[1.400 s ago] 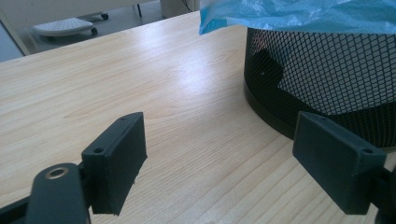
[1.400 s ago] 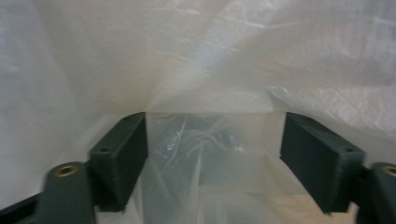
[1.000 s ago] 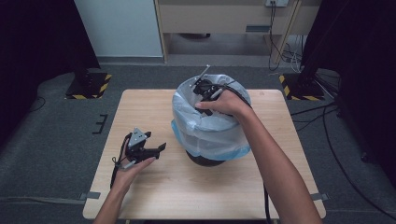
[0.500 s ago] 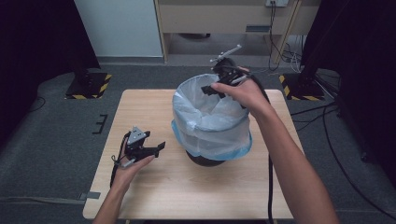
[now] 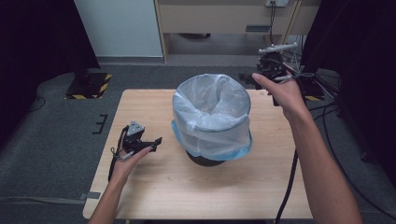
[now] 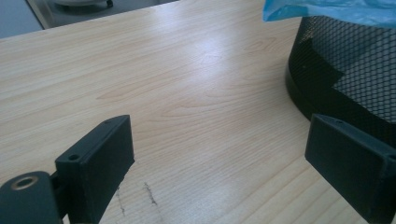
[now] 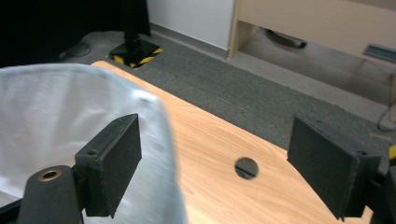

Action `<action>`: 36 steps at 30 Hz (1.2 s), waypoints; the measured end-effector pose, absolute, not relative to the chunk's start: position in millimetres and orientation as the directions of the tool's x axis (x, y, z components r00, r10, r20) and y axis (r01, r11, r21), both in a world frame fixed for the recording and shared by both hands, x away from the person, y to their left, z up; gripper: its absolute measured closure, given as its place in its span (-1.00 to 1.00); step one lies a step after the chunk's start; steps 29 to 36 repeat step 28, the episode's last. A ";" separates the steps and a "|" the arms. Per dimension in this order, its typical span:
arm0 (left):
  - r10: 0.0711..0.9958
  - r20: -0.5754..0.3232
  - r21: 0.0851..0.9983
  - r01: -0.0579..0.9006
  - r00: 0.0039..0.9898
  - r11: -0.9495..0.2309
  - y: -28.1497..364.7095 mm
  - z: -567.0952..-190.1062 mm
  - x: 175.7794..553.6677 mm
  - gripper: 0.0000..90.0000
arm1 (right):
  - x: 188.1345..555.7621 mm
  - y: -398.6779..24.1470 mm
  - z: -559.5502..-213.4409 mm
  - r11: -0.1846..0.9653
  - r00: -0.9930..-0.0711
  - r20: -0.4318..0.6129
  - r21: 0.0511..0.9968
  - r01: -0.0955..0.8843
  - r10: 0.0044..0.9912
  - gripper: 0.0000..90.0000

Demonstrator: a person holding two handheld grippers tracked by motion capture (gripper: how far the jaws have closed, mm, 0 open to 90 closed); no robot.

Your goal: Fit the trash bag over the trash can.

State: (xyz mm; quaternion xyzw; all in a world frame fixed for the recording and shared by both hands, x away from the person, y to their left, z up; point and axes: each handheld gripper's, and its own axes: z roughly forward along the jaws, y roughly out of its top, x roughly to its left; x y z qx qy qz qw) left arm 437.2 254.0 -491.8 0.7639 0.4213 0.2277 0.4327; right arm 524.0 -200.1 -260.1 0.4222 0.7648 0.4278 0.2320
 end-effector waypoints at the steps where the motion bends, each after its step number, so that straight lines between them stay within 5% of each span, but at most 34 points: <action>1: 0.843 -0.022 0.854 0.448 0.538 -0.264 253.7 -492.5 438.2 -0.85 | 524.0 -206.1 -263.9 0.263 -0.524 0.016 0.851 0.454 0.852 -0.60; 28: 0.861 -0.041 0.818 0.512 0.506 -0.262 259.1 -507.9 455.2 -0.86 | 524.2 -279.7 -408.4 0.123 -0.352 0.145 0.761 0.637 0.925 -0.67; 36: 0.861 -0.041 0.818 0.512 0.506 -0.262 259.1 -507.9 455.2 -0.86 | 524.2 -279.7 -408.4 0.123 -0.352 0.145 0.761 0.637 0.925 -0.67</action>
